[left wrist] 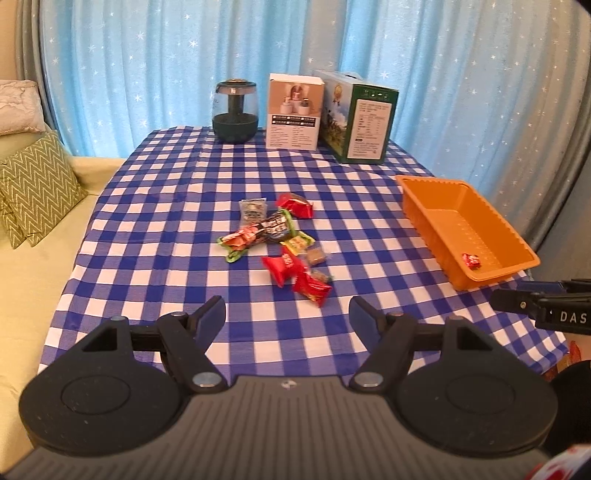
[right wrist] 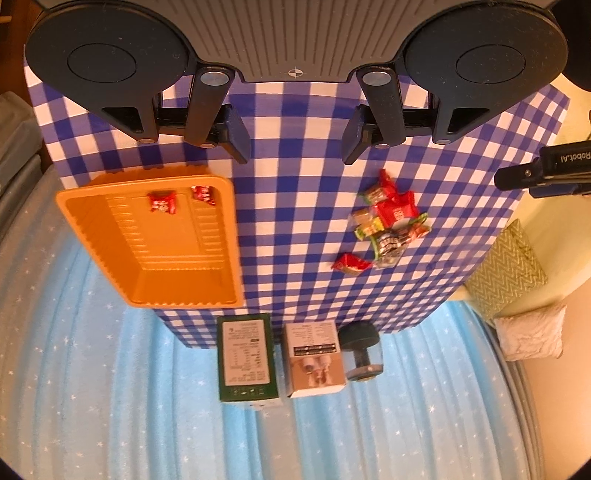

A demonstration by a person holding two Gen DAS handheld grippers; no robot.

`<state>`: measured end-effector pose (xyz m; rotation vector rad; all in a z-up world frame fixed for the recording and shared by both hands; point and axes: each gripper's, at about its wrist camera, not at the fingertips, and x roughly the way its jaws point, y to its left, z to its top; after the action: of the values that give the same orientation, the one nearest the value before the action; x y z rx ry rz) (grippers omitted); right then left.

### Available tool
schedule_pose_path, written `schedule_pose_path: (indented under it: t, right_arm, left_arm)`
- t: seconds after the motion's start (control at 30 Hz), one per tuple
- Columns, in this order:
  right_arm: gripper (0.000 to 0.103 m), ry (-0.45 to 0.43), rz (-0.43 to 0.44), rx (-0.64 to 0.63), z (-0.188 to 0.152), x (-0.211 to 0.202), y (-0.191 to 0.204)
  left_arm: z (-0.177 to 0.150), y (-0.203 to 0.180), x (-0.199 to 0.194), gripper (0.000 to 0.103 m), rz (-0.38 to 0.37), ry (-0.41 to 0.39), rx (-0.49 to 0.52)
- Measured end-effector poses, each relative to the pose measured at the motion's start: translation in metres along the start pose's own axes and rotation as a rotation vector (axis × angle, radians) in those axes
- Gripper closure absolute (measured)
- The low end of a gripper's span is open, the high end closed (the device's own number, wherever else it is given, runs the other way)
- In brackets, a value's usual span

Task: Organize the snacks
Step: 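Withdraw both tools from the tray back toward the snack pile, then grasp a red candy with the right tool while the left tool grasps a green-wrapped candy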

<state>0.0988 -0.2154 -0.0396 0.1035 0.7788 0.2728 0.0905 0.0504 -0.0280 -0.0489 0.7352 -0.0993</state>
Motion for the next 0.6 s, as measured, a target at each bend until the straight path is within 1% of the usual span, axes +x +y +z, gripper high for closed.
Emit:
schedule_pose_path:
  t: [0.27, 0.6]
  right_arm:
    - [0.048, 0.006, 0.061, -0.024, 0.000, 0.028, 0.017]
    - [0.049, 0.039, 0.125, -0.085, 0.001, 0.080, 0.035]
  left_arm:
    - [0.005, 0.012, 0.022, 0.032, 0.017, 0.018, 0.024]
    - [0.008, 0.026, 0.072, 0.032, 0.007, 0.070, 0.041]
